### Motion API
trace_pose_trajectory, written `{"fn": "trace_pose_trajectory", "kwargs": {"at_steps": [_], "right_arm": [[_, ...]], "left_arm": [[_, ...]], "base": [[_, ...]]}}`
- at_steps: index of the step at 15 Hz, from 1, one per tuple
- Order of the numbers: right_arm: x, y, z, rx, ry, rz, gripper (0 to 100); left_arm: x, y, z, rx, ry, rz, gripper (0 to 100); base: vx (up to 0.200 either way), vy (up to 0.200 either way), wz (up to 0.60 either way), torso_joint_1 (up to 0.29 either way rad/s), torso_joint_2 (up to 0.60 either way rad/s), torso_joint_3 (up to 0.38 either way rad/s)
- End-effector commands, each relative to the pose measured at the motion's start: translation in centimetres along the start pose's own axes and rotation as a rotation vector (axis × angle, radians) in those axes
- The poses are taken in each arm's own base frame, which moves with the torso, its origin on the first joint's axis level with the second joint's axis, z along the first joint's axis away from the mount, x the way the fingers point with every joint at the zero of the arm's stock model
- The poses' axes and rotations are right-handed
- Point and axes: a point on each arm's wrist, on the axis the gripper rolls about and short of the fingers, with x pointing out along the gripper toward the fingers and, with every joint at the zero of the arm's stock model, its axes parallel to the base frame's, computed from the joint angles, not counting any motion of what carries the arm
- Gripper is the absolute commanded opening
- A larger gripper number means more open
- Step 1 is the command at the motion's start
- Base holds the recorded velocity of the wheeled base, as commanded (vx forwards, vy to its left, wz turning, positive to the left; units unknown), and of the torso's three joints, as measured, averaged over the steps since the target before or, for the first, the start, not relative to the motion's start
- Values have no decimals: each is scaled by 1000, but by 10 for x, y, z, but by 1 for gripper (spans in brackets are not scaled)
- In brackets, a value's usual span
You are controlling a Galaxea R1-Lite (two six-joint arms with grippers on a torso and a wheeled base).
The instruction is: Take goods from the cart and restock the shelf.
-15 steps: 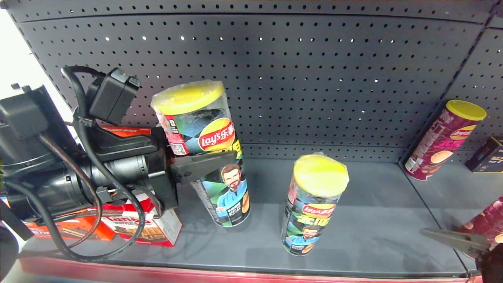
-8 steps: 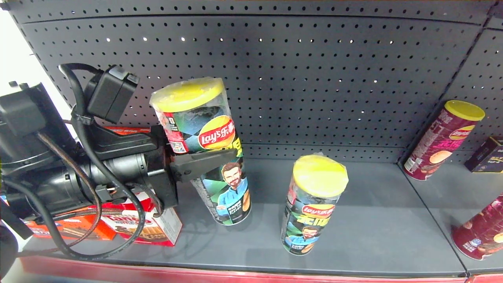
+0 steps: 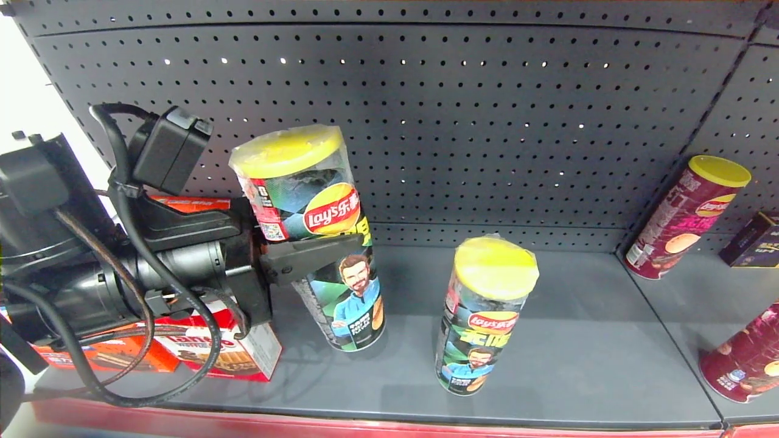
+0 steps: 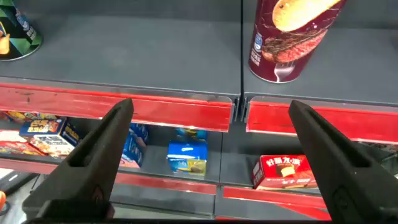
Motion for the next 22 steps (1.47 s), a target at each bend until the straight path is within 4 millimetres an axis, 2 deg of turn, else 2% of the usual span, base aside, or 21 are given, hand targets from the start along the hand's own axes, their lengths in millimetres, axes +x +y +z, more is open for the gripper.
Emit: {"fn": "trace_pose_trajectory", "kwargs": {"at_steps": [1, 3, 4, 6, 10, 11, 15, 19, 22], "right_arm": [[1, 0, 0, -1, 6, 0, 100], [0, 0, 0, 1, 6, -13, 100], [1, 3, 0, 15, 15, -197, 100], [0, 4, 0, 19, 3, -254, 100], [0, 4, 0, 20, 3, -247, 100], [-4, 2, -2, 5, -47, -136, 100], [-7, 3, -3, 3, -93, -141, 100], [-7, 3, -3, 5, -93, -140, 100], [-7, 3, -3, 5, -93, -140, 100]], "left_arm": [[0, 0, 0, -2, 1, 1, 0], [-1, 2, -2, -2, 5, 6, 0], [-1, 2, 0, 2, 1, 6, 0], [-1, 4, 3, 6, -4, 14, 0], [1, 14, 5, 13, -10, 19, 0], [3, 15, 7, 16, -12, -10, 0], [15, 27, 9, 22, -16, -62, 0], [15, 43, 20, 50, -37, -104, 0], [18, 44, 31, 68, -55, -124, 0]], "base": [[0, 0, 0, 0, 0, 0], [0, 0, 0, 0, 0, 0], [0, 0, 0, 0, 0, 0], [0, 0, 0, 0, 0, 0], [0, 0, 0, 0, 0, 0], [0, 0, 0, 0, 0, 0], [0, 0, 0, 0, 0, 0], [0, 0, 0, 0, 0, 0], [0, 0, 0, 0, 0, 0]]}}
